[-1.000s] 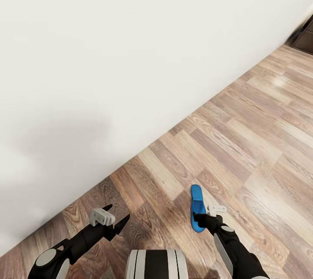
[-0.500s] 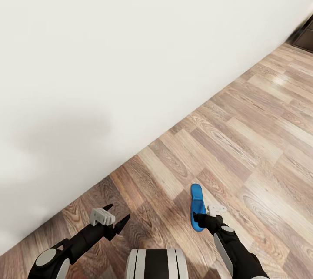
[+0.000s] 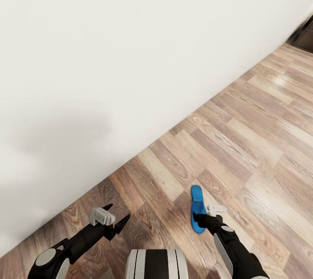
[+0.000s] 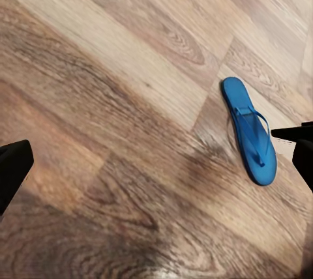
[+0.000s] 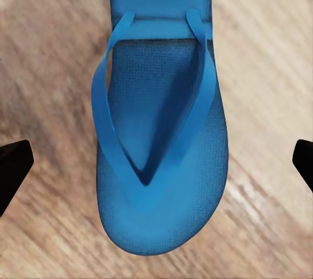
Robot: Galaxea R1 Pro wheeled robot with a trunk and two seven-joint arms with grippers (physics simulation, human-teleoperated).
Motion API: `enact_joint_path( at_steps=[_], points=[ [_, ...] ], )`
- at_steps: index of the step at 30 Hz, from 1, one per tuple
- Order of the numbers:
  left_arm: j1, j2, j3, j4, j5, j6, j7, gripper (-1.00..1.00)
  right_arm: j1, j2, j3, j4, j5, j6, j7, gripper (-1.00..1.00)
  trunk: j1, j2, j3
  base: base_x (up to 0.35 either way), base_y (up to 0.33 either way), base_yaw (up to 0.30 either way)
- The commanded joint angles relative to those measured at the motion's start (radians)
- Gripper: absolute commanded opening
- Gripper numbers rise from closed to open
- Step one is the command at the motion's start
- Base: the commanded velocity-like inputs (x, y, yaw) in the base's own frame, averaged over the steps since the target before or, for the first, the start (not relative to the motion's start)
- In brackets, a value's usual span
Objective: In the bedroom, move the book from the bed onto either nightstand, and place the two sandals side by side next to the bed.
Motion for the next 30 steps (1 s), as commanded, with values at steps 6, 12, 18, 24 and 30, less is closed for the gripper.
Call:
enact_joint_path(
  at_steps=[6,12,18,24,30],
  points=[
    [-0.001,0.000,0.000,0.000,0.010,0.010,-0.002,1.00,0.000,0.000,0.000,-0.002,-0.009,0.005,0.000,1.00,0.000,0.000,-0.001,0.102,0.000,0.000],
    [-0.001,0.000,-0.001,0.001,0.010,0.010,-0.001,1.00,0.001,0.000,0.000,-0.002,-0.009,0.004,0.000,1.00,0.000,0.000,-0.001,0.010,0.000,0.000],
    [-0.001,0.000,-0.001,0.001,0.010,0.010,-0.001,1.00,0.000,0.000,0.000,-0.005,-0.009,0.002,0.000,1.00,0.000,0.000,-0.001,0.000,0.000,0.000],
    [-0.001,0.000,-0.001,0.001,0.010,0.010,-0.001,1.00,0.000,0.000,0.000,-0.005,-0.009,0.003,0.000,1.00,0.000,0.000,-0.001,0.000,0.000,0.000],
    [-0.001,0.000,-0.001,0.001,0.010,0.010,-0.001,1.00,0.000,0.000,0.000,-0.005,-0.009,0.003,0.000,1.00,0.000,0.000,-0.001,0.000,0.000,0.000]
  ],
)
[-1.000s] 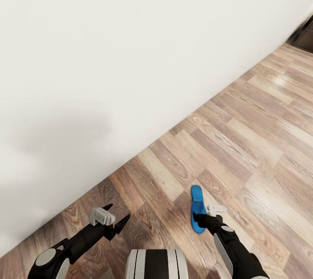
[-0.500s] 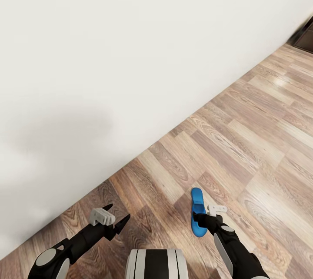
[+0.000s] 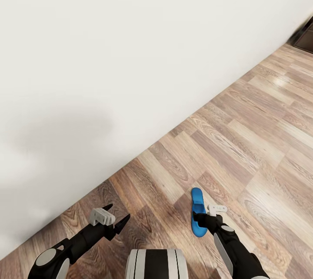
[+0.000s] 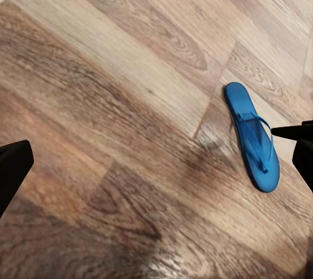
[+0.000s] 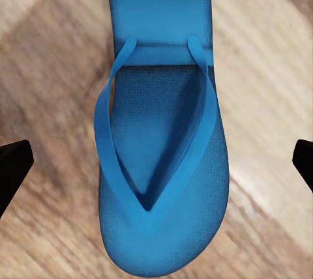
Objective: In the bedroom, move the book from the bed onto either nightstand, and place the two sandals side by side next to the bed.
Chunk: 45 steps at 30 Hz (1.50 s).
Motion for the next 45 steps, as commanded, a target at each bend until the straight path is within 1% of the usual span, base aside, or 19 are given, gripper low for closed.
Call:
enact_joint_path(
  at_steps=[1,19,26,34,39,45],
  points=[
    [0.000,0.000,0.001,0.000,0.010,0.010,-0.003,1.00,0.000,0.000,0.000,-0.002,-0.009,0.005,0.000,1.00,0.000,0.000,-0.001,0.000,0.000,0.000],
    [0.000,0.000,0.001,0.000,0.010,0.010,-0.002,1.00,0.001,0.000,0.000,-0.002,-0.009,0.005,0.000,1.00,0.000,0.000,-0.001,0.039,0.000,0.000],
    [0.000,0.000,0.001,0.000,0.010,0.010,-0.005,1.00,0.000,0.000,0.000,-0.001,-0.009,0.005,0.000,1.00,0.000,0.000,-0.001,0.139,0.000,0.000],
    [0.000,0.000,0.000,-0.001,0.010,0.010,-0.005,1.00,0.000,0.000,0.000,0.000,-0.009,0.005,0.000,1.00,0.000,0.000,-0.001,0.014,0.000,0.000],
    [0.000,0.000,0.001,0.000,0.010,0.010,-0.005,1.00,0.000,0.000,0.000,0.000,-0.009,0.005,0.000,1.00,0.002,-0.001,-0.020,0.000,0.000,0.000],
    [0.000,0.000,0.001,-0.001,0.010,0.010,-0.005,1.00,0.000,0.000,0.000,0.000,-0.009,0.005,0.000,1.00,0.002,-0.001,-0.020,0.000,0.000,0.000]
  ],
)
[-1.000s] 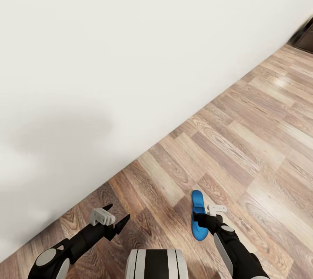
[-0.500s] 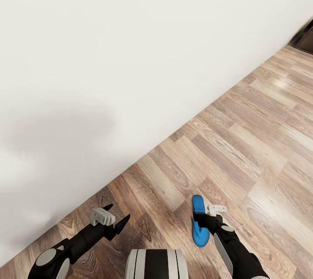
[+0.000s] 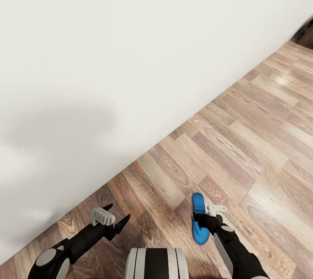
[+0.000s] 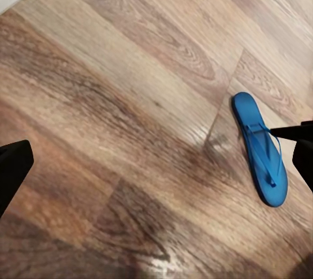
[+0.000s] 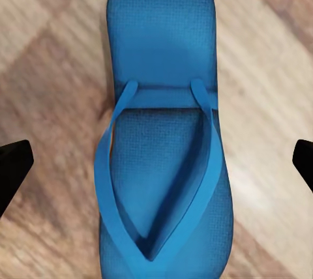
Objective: In the bedroom, move the book from the bed onto either nightstand, and place the two sandals side by side next to the bed.
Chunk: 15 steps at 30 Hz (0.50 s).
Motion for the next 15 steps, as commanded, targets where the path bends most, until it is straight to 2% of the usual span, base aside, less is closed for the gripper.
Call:
enact_joint_path(
  at_steps=[1,6,12,15],
  points=[
    [0.000,0.000,0.001,0.000,0.010,0.010,-0.003,1.00,0.000,0.000,0.000,-0.002,-0.009,0.005,0.000,1.00,0.000,0.000,-0.001,0.000,0.000,0.000],
    [0.000,0.000,0.001,-0.001,0.010,0.010,-0.003,1.00,0.000,0.000,0.000,-0.002,-0.009,0.005,0.000,1.00,0.000,0.000,-0.001,0.000,0.000,0.000],
    [0.000,0.000,0.001,0.000,0.010,0.010,-0.003,1.00,0.000,0.000,0.000,-0.002,-0.009,0.005,0.000,1.00,0.003,-0.002,-0.024,0.000,0.000,0.000],
    [0.000,0.000,0.001,0.000,0.010,0.010,-0.003,1.00,0.000,0.000,0.000,-0.002,-0.009,0.005,0.000,1.00,0.003,-0.002,-0.024,0.000,0.000,0.000]
  ],
)
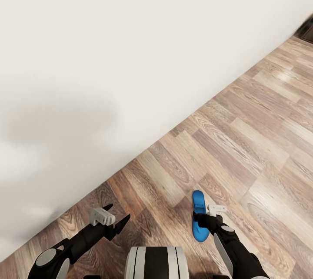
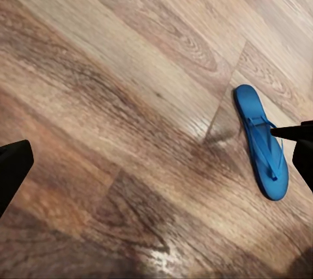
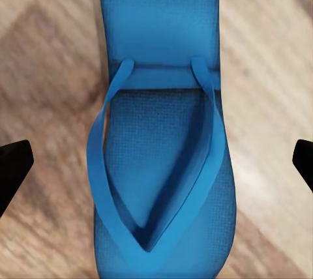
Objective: In the bedroom, move the book from the bed onto either nightstand, and place the two sandals side by side next to the bed.
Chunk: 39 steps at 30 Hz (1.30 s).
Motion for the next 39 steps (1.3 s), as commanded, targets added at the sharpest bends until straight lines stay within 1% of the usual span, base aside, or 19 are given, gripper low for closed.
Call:
enact_joint_path(
  at_steps=[1,7,11,32,39],
  points=[
    [0.000,0.000,0.001,0.000,0.010,0.010,-0.003,1.00,0.000,0.000,0.000,-0.002,-0.009,0.005,0.000,1.00,0.000,0.000,-0.001,0.000,0.000,0.000],
    [-0.001,0.000,0.001,-0.001,0.010,0.010,-0.003,1.00,0.000,0.000,0.000,-0.002,-0.009,0.005,0.000,1.00,0.000,0.000,-0.001,0.000,0.000,0.000],
    [-0.001,0.000,0.000,-0.001,0.010,0.010,-0.003,1.00,0.000,0.000,0.000,-0.002,-0.009,0.005,0.000,1.00,0.002,-0.001,-0.016,0.000,0.000,0.000],
    [0.000,0.000,0.000,-0.001,0.010,0.010,-0.003,1.00,0.000,0.000,0.000,-0.001,-0.009,0.005,0.000,1.00,0.002,-0.001,-0.016,0.000,0.000,0.000],
    [-0.001,0.000,0.000,-0.001,0.010,0.010,-0.003,1.00,0.000,0.000,0.000,0.000,-0.009,0.005,0.000,1.00,0.005,-0.003,-0.043,0.000,0.000,0.000]
  ],
)
